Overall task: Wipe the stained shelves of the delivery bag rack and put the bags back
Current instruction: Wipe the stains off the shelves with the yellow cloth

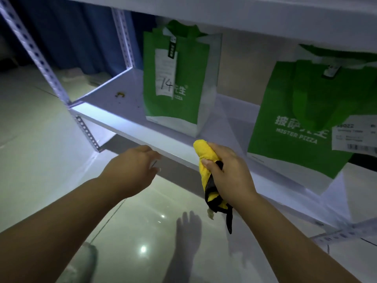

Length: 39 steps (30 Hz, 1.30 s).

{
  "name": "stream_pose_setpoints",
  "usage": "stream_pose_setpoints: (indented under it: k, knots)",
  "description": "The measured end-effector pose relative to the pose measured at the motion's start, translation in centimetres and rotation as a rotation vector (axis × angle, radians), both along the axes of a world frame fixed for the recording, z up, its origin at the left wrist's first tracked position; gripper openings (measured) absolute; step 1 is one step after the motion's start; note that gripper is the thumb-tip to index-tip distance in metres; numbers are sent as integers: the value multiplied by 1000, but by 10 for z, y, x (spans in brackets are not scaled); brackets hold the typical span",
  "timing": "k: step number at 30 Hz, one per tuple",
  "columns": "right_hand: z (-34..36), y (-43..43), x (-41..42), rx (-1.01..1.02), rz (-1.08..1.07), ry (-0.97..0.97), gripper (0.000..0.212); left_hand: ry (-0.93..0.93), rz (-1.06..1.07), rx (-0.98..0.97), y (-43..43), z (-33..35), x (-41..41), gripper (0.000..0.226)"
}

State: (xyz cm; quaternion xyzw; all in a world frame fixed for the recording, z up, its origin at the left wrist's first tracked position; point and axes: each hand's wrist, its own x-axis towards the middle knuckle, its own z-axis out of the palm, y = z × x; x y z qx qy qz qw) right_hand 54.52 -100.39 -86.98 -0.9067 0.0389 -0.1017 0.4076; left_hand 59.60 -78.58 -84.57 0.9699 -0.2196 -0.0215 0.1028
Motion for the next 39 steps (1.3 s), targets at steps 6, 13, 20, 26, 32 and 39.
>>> stream_pose_setpoints:
  k: [6, 13, 20, 26, 32, 39]
  knots:
    - [1, 73, 51, -33, 54, -17, 42, -46, -4, -1, 69, -7, 57, 36]
    - [-19, 160, 133, -108, 3, 6, 43, -44, -75, 9, 164, -49, 156, 37]
    - [-32, 241, 220, -77, -107, 61, 41, -13, -90, -56, 229, -75, 261, 34]
    - [-30, 276, 299, -196, -329, 127, 31, -104, -171, -58, 236, -88, 342, 32]
    - [-67, 310, 351, -354, -148, 218, 19, -113, -80, -65, 246, -115, 381, 23]
    - [-98, 282, 381, -421, -10, 151, 46, -188, -4, -133, 247, -124, 383, 16]
